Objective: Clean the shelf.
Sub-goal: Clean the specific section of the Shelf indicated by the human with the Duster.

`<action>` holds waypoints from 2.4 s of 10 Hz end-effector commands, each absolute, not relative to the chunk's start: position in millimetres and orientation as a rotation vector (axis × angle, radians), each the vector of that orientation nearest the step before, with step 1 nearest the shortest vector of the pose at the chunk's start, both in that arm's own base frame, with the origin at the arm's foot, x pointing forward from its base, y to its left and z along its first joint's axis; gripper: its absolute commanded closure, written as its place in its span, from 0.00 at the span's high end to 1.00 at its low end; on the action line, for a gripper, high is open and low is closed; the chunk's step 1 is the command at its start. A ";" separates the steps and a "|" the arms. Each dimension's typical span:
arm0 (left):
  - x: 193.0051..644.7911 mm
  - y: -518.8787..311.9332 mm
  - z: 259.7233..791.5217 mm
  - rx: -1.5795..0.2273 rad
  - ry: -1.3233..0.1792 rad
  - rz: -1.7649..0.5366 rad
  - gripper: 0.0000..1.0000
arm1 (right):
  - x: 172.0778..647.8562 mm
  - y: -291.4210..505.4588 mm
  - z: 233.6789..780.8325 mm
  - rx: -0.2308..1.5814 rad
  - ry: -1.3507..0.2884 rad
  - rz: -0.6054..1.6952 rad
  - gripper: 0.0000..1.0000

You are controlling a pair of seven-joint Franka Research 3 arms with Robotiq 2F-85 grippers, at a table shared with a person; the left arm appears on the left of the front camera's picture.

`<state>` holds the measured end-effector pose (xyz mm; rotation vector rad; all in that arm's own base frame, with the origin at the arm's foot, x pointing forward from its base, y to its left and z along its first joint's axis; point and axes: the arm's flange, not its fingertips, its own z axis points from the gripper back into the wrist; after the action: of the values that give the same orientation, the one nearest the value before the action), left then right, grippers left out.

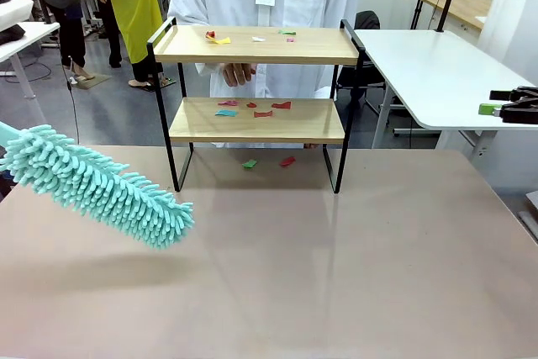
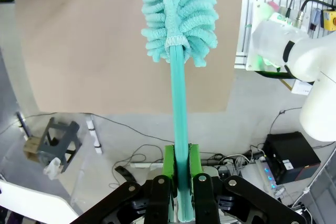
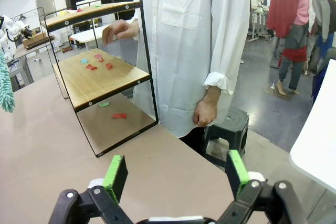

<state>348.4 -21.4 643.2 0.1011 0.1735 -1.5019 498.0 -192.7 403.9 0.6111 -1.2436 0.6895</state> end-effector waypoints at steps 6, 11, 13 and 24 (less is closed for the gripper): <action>347.5 -21.0 645.7 0.098 0.167 -1.498 0.13 | 497.3 -192.8 407.0 0.605 -1.242 0.693 1.00; 347.5 -21.0 645.7 0.098 0.167 -1.498 0.13 | 497.3 -192.8 407.0 0.605 -1.242 0.693 1.00; 347.5 -21.0 645.7 0.098 0.167 -1.498 0.13 | 497.3 -192.8 407.0 0.605 -1.242 0.693 1.00; 313.2 -129.3 602.7 -0.192 -0.281 -1.222 0.13 | 497.3 -192.8 407.0 0.605 -1.242 0.693 1.00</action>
<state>329.8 -107.6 618.6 -0.1981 -0.1659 -1.3396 497.9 -192.8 403.9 0.6111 -1.2437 0.6894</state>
